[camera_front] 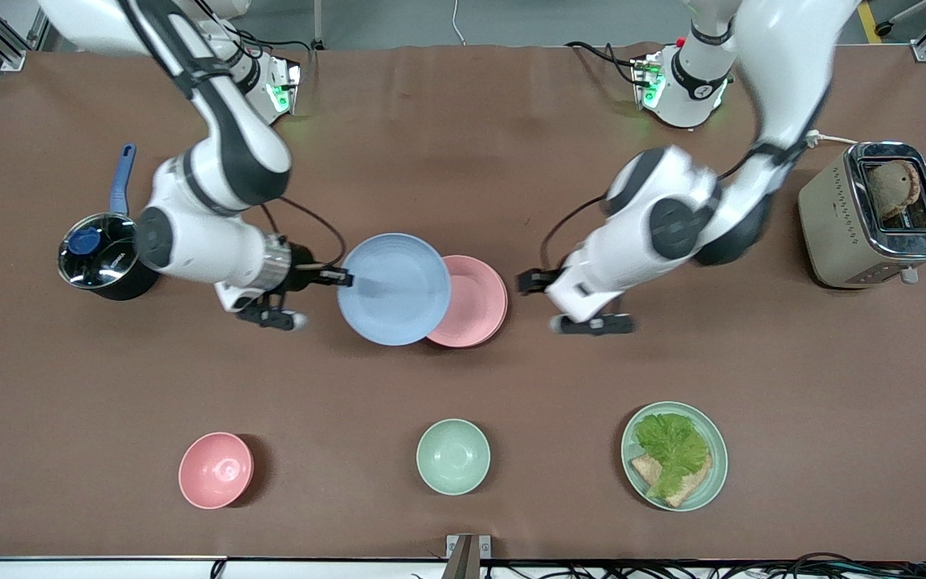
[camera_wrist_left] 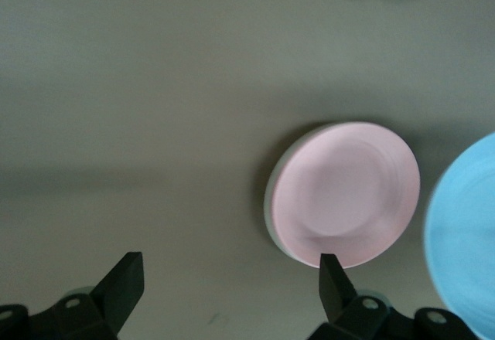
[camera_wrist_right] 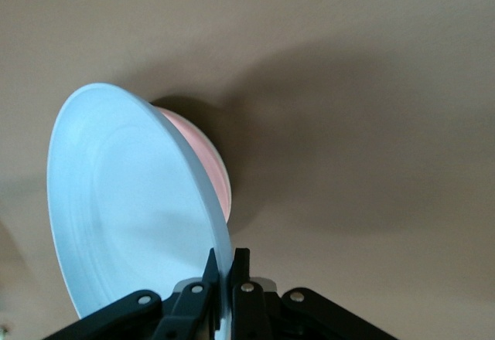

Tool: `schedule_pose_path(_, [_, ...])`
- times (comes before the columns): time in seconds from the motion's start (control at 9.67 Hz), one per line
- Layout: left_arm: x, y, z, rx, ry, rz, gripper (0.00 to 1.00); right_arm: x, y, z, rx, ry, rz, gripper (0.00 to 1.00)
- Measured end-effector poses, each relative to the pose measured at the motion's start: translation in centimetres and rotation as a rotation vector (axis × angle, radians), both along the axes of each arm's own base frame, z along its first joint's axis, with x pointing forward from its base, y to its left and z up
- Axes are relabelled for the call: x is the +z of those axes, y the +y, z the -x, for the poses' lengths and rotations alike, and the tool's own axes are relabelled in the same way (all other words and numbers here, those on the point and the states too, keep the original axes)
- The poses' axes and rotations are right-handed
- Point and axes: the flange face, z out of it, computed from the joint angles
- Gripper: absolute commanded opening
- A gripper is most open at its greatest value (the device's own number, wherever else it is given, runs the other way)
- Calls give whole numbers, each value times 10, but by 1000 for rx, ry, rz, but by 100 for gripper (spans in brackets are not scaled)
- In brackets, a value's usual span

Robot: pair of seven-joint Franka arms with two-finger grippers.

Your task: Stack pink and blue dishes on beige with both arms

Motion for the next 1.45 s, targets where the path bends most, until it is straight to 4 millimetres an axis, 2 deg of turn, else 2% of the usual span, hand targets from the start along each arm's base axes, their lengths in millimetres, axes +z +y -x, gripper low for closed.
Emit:
schedule_pose_path(0.1, [38, 42, -2, 30, -16, -49, 100, -11, 23, 17, 4, -40, -10, 2])
schedule_pose_path(0.31, [93, 100, -1, 23, -80, -88, 100, -40, 60, 42, 17, -89, -30, 3])
schedule_pose_path(0.52, [136, 146, 4, -45, -155, -105, 100, -75, 77, 52, 9, -105, -41, 4])
schedule_pose_path(0.72, [179, 194, 14, -107, -231, -123, 100, -97, 81, 56, 2, -100, -44, 7])
schedule_pose_path(0.83, [199, 217, 25, -125, -239, -133, 100, -101, 81, 57, 1, -96, -43, 14])
schedule_pose_path(0.93, [216, 233, 39, -125, -235, -141, 100, -105, 81, 58, 0, -93, -43, 56])
schedule_pose_path(1.03, [230, 242, 53, -120, -225, -147, 100, -107, 80, 58, -1, -91, -42, 86])
schedule_pose_path(1.14, [238, 243, 63, -121, -215, -149, 100, -108, 77, 56, -7, -92, -41, 100])
schedule_pose_path(1.34, [244, 237, 65, -132, -224, -157, 100, -99, 73, 47, -17, -117, -47, 100])
schedule_pose_path(1.45, [248, 237, 63, -137, -227, -168, 100, -78, 66, 36, -24, -139, -50, 100])
